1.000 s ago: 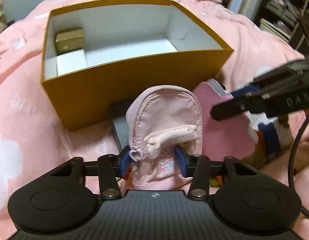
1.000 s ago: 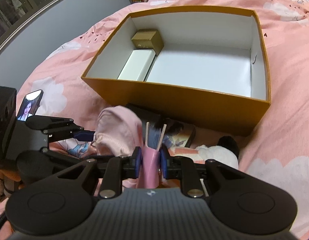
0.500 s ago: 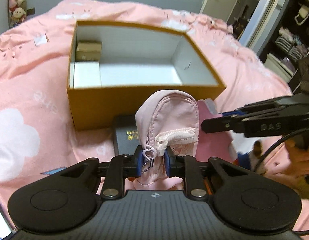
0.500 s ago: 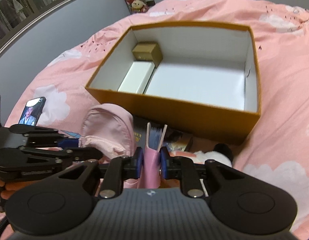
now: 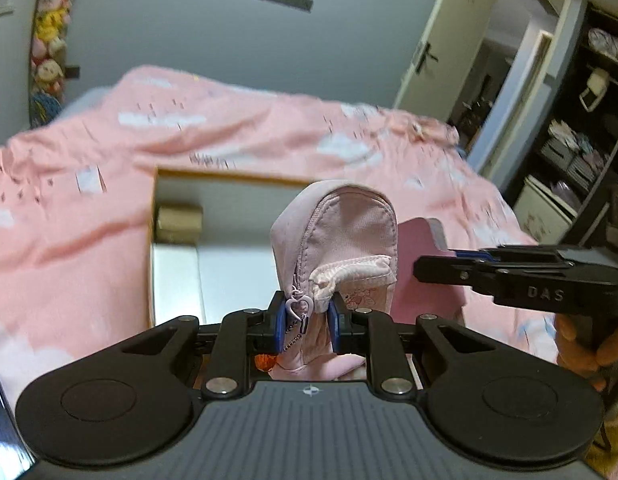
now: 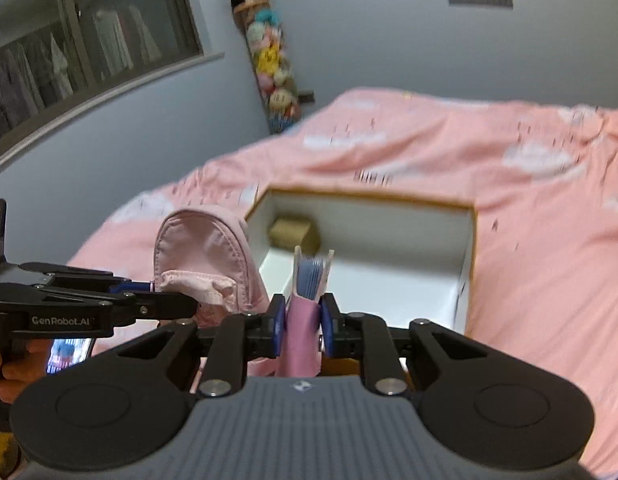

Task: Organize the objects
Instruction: 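Lift the backpack and pencil cup and carry both over the orange box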

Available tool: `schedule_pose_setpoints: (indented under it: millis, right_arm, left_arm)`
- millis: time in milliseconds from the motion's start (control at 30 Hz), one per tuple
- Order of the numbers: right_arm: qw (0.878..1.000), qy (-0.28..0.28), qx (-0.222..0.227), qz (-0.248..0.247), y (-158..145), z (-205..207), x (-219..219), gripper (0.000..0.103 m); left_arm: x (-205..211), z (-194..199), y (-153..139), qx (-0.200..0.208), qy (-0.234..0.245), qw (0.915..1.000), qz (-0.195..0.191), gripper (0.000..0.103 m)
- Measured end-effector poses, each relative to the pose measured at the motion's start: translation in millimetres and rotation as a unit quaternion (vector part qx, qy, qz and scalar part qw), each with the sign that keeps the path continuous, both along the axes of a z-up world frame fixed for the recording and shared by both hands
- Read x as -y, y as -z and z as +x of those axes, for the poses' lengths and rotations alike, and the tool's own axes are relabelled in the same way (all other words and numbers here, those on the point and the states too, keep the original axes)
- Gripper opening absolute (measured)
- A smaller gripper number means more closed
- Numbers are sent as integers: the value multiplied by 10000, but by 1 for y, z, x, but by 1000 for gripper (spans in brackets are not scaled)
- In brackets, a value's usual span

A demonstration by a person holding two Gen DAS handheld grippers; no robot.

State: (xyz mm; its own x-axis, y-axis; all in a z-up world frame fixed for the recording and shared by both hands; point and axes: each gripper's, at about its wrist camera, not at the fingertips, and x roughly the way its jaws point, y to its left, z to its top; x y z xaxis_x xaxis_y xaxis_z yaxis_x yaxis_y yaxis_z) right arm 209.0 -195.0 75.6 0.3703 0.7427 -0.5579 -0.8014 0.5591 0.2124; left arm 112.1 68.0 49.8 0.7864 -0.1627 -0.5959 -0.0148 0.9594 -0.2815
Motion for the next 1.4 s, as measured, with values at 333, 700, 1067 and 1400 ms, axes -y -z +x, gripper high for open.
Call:
schedule_pose_setpoints:
  millis: [333, 700, 1067, 1400]
  right_arm:
    - [9970, 775, 15, 28, 21, 64, -42, 20]
    - [9818, 578, -1790, -263, 98, 111, -97, 20]
    - [9615, 152, -2723, -337, 136, 116, -137, 20]
    - [9690, -19, -2125, -1261, 137, 109, -156, 29]
  left_arm:
    - [-17, 45, 20, 159, -577, 9982, -92, 23]
    - [-57, 74, 39, -399, -364, 9985, -90, 23]
    - [-76, 86, 50, -717, -525, 9960, -32, 23]
    - [-82, 90, 54, -791, -567, 9952, -74, 23]
